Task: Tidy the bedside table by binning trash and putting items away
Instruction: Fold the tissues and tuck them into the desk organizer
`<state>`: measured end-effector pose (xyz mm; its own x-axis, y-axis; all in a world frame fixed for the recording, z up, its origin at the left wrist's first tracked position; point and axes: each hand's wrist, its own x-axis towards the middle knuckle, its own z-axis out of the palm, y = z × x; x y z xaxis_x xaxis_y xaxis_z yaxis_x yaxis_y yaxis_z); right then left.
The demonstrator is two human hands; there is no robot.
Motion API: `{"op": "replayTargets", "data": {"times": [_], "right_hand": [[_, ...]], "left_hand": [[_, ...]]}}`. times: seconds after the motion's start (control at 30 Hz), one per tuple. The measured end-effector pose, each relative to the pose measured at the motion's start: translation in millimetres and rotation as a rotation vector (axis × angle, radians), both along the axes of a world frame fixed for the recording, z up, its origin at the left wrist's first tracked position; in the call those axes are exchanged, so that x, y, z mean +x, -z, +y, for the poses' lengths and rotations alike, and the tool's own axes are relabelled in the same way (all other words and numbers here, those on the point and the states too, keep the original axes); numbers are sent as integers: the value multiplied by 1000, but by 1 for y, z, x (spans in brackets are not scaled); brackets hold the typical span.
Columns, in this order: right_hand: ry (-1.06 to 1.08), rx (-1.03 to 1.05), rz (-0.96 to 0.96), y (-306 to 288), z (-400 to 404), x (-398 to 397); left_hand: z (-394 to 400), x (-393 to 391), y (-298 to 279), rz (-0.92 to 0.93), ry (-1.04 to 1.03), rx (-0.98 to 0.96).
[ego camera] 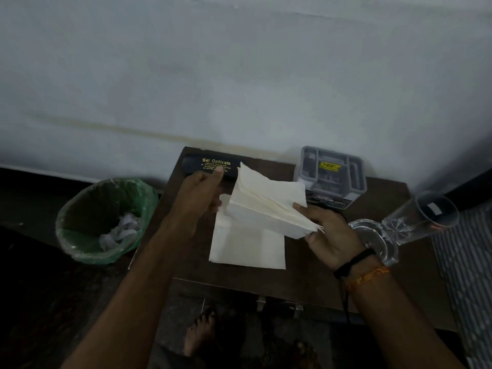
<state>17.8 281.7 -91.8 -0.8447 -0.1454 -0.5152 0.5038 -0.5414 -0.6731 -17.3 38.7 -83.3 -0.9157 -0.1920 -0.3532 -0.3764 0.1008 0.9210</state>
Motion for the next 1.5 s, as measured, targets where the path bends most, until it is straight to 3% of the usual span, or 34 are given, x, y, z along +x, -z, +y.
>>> {"op": "replayTargets", "data": {"times": [0.07,0.1,0.2,0.3,0.47,0.77,0.93,0.97,1.13,1.5], "right_hand": [[2,-19,-18,0,1,-1],[-1,-31,-27,0,1,-1],[-5,-64,-35,0,2,-1],[-20,-41,1,-2,0,0],[-64,82,75,1,-6,1],[-43,317,185,5,-17,4],[-27,680,314,0,-19,6],[-38,682,322,-2,-18,6],[-119,312,355,-21,-16,5],[-39,353,568,-22,-33,7]], "left_hand": [[-7,2,0,-20,-4,-162],[-10,3,-1,-83,14,-148],[-12,11,-14,-406,123,171],[-8,12,-20,-514,251,445],[1,13,-27,-321,226,662],[10,20,-33,-211,281,581],[6,18,-29,-99,271,526],[5,17,-31,-70,261,547],[3,17,-34,72,355,513],[-1,29,-36,301,432,394]]}}
